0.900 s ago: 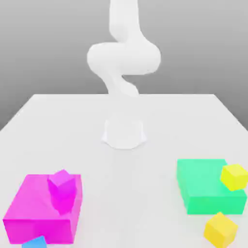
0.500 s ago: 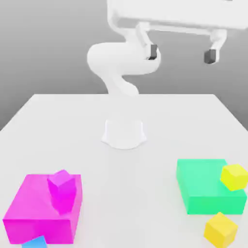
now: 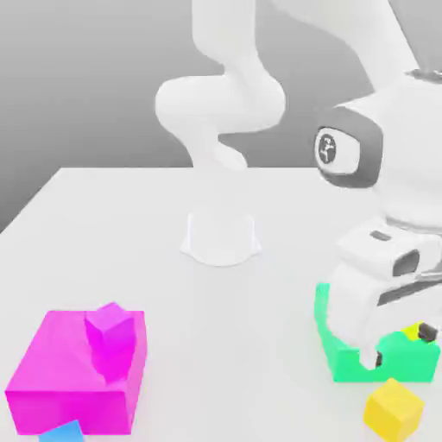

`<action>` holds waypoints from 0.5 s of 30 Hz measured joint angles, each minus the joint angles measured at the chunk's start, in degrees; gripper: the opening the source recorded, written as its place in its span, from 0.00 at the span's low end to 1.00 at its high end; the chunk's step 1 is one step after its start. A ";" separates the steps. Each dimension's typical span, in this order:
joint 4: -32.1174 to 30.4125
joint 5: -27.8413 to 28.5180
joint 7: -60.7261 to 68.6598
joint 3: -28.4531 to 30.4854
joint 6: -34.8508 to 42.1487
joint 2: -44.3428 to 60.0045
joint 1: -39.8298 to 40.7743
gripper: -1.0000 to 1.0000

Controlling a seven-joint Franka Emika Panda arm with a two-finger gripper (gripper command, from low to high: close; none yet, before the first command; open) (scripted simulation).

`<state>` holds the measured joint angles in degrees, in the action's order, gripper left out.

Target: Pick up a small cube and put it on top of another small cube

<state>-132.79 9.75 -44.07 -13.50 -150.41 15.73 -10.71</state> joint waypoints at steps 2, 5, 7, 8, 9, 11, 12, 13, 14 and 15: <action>0.19 0.71 -0.09 -0.12 -1.81 4.12 -0.99 0.50; 1.35 2.95 -1.62 2.01 -6.26 10.35 -2.99 0.50; 1.75 3.73 -2.19 2.80 -7.74 12.28 -3.63 0.00; 1.75 3.73 -2.19 2.80 -7.74 12.28 -3.63 0.00; 1.75 3.73 -2.20 2.79 -7.74 12.28 -3.62 0.00; 1.75 3.74 -2.21 2.78 -7.74 12.28 -3.61 0.00; 1.96 4.11 -2.48 3.19 -8.49 13.24 -3.96 0.00; 1.83 3.80 -2.26 3.04 -8.07 12.68 -3.88 0.00; 1.54 3.19 -1.80 2.52 -7.04 11.36 -3.49 0.00; 1.16 2.38 -1.20 1.91 -5.72 9.65 -3.04 0.00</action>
<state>-131.63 12.13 -45.27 -11.59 -156.12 25.38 -13.74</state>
